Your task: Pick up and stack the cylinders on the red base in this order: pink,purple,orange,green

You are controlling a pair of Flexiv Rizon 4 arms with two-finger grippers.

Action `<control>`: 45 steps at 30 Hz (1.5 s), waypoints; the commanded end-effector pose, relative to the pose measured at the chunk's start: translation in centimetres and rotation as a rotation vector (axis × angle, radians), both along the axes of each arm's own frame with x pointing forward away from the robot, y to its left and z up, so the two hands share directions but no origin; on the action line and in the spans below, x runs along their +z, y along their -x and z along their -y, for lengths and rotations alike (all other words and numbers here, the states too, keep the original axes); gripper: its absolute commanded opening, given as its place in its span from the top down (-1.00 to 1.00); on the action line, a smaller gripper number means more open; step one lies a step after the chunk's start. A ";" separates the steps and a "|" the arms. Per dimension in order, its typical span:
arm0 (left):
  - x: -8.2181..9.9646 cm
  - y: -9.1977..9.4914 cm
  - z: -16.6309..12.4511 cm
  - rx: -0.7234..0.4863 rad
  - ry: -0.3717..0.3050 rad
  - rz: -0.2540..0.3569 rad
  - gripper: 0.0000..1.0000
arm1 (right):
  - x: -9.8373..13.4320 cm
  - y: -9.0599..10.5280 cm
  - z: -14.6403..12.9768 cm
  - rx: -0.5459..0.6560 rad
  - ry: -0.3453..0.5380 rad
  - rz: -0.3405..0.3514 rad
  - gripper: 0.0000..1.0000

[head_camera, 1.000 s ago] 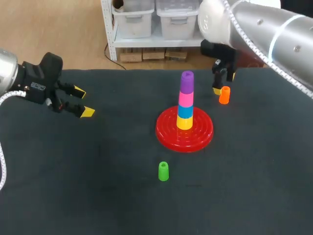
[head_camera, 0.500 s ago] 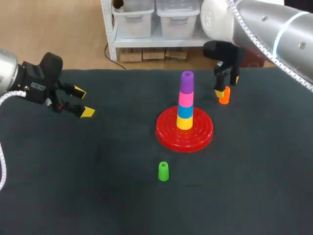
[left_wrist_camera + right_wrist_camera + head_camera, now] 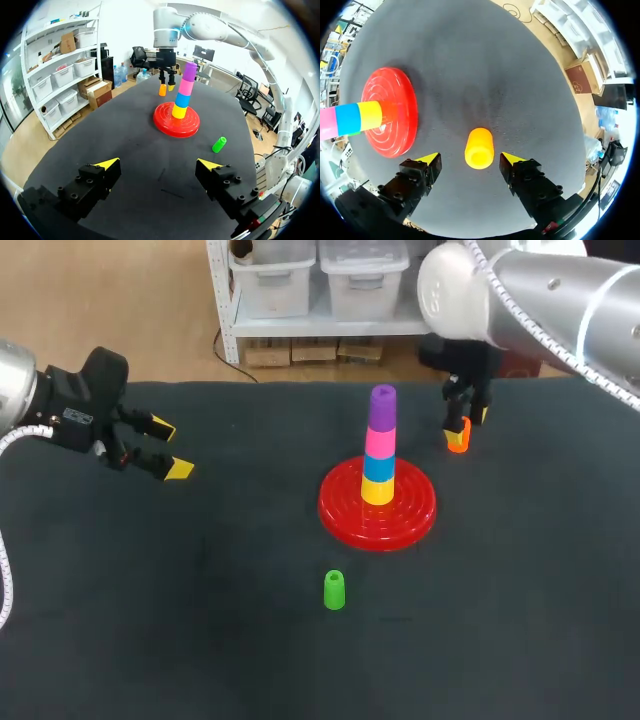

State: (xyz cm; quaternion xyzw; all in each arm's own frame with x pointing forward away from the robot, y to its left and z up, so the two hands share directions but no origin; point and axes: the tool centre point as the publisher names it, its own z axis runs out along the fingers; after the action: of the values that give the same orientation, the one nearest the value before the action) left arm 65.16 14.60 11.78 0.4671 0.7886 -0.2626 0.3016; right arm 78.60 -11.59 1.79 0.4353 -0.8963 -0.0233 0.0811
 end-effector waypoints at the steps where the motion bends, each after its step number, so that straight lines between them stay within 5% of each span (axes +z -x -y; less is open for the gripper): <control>1: 0.0 0.0 0.0 0.000 0.002 0.002 -1.00 | 0.0 0.6 0.2 -0.001 -0.018 0.044 -0.55; 7: 0.0 0.0 0.0 0.000 0.002 0.002 -1.00 | 0.3 0.3 0.2 0.002 -0.018 0.053 -0.51; 10: 0.0 0.0 0.0 0.000 0.002 0.002 -1.00 | 0.3 0.2 0.1 0.005 -0.017 0.053 -0.32; 13: 0.0 0.0 0.0 0.000 0.002 0.002 -1.00 | 0.2 0.1 0.1 0.006 -0.016 0.053 0.30; 14: 0.0 0.0 0.0 0.000 0.002 0.002 -1.00 | 0.2 0.1 0.1 0.003 -0.014 0.053 0.95; 15: 0.0 0.0 0.0 0.000 0.002 0.002 -1.00 | 0.2 0.1 0.1 0.003 -0.014 0.055 1.00; 21: 0.0 0.0 0.0 0.000 0.002 0.002 -1.00 | 3.4 0.3 -0.2 0.005 0.014 0.118 1.00; 33: 0.0 0.0 0.0 0.000 0.002 0.002 -1.00 | 17.0 1.3 -4.6 0.300 0.037 0.351 1.00; 38: 0.0 0.0 0.0 0.000 0.002 0.002 -1.00 | 21.2 2.9 -7.1 0.486 0.060 0.374 1.00; 45: 0.0 0.0 0.0 0.000 0.002 0.002 -1.00 | 24.1 5.9 -9.7 0.685 0.111 0.359 1.00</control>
State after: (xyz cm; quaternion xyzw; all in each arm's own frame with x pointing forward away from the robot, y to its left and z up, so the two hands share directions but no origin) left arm 65.16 14.60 11.78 0.4671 0.7886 -0.2626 0.3016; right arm 75.65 -2.90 24.65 0.6836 -0.7261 0.0718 -0.0162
